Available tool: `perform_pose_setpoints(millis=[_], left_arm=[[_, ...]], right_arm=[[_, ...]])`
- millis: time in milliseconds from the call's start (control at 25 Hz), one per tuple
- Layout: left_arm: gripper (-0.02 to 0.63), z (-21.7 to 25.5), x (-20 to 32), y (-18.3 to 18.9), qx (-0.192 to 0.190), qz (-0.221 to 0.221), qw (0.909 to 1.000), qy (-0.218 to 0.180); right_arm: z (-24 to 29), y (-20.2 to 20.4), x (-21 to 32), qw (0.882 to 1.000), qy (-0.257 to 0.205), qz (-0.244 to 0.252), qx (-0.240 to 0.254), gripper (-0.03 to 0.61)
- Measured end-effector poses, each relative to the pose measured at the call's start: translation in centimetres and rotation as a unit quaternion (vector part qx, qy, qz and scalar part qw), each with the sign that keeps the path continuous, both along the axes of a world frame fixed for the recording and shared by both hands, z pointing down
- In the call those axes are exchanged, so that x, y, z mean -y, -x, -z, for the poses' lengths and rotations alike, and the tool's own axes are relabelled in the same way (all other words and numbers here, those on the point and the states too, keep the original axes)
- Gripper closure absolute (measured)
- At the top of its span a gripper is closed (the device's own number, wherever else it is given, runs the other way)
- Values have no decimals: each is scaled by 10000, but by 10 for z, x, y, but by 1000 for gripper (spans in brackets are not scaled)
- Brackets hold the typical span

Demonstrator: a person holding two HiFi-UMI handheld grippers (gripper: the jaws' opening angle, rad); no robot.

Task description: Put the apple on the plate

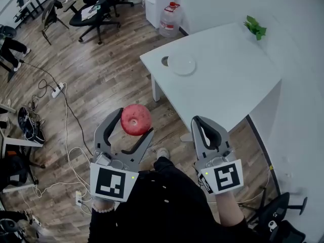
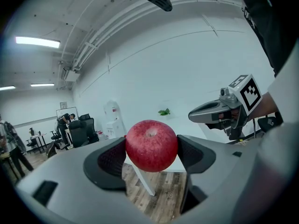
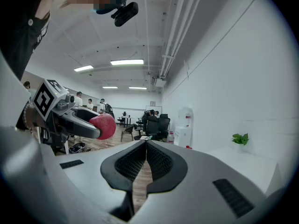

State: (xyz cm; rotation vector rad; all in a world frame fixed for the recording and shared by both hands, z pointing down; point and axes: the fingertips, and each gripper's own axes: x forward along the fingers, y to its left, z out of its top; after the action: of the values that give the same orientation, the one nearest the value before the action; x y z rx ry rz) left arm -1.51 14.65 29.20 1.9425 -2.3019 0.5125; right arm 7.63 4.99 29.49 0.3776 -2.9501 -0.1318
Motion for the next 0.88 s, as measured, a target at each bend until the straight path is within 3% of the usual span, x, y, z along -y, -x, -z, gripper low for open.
perform_pose_setpoints(millis=[880], left_arm=[[267,1,78,21,73,62,10000,2]], right_arm=[[-2,19,81,9999,-25,10,112,535]])
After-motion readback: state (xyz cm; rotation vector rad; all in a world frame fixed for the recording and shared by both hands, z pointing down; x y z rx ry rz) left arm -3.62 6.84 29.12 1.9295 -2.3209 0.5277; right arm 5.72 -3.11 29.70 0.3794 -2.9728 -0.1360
